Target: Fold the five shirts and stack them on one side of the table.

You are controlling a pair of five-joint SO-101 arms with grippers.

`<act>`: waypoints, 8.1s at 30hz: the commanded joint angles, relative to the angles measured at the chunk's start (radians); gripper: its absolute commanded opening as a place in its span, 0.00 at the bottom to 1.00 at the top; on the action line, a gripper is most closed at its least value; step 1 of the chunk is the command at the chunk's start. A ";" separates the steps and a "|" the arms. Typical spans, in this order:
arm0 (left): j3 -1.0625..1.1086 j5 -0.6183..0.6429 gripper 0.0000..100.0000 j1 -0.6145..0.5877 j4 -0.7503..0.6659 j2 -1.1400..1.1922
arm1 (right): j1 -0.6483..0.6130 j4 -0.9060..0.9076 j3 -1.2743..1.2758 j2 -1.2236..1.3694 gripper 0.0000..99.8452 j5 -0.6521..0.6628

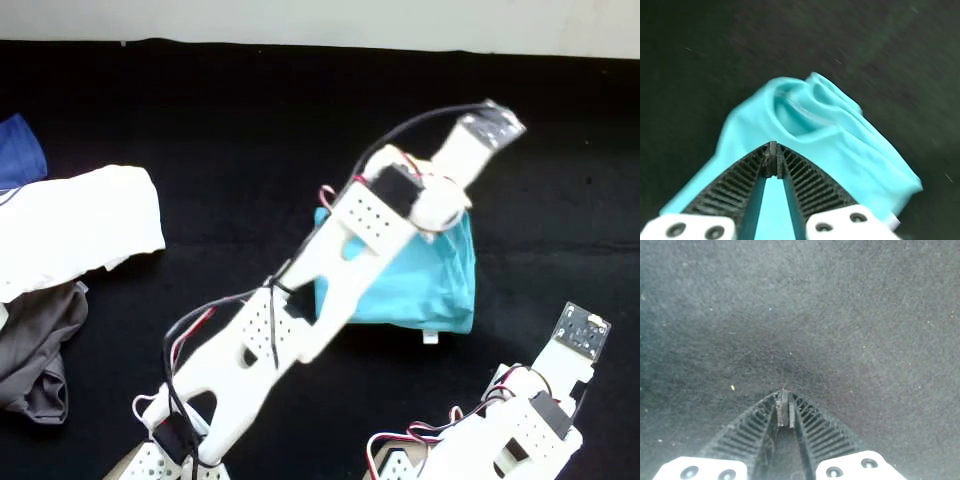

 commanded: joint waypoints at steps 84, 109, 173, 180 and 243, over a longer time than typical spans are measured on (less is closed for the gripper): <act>1.575 -0.172 0.02 -0.636 0.209 -1.337 | -0.021 -0.021 0.033 -0.001 0.01 0.005; 2.891 -0.170 0.02 -0.843 -0.732 -1.859 | -0.021 -0.013 0.008 -0.002 0.01 0.006; 2.896 -0.172 0.02 -0.842 -0.744 -1.859 | -0.809 0.325 -1.452 1.425 0.01 -0.278; 2.896 -0.172 0.02 -0.840 -0.744 -1.859 | -0.591 0.325 -1.699 1.442 0.01 -0.155; 2.896 -0.172 0.02 -0.842 -0.746 -1.859 | -0.530 0.952 -3.275 1.933 0.03 -0.046</act>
